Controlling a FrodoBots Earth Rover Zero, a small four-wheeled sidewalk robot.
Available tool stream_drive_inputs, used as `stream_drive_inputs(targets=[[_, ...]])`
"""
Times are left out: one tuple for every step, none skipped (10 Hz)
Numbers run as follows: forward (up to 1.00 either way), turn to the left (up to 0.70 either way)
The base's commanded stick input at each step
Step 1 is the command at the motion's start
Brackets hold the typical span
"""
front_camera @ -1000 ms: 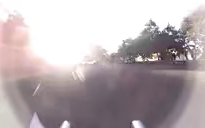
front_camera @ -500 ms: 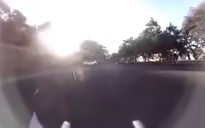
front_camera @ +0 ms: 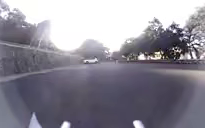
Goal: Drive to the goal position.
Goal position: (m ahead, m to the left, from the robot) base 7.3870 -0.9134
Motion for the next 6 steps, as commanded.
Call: stream_drive_inputs(targets=[[0.5,0.0],[0.5,0.0],[0.5,0.0],[0.5,0.0],[0.5,0.0],[0.5,0.0]])
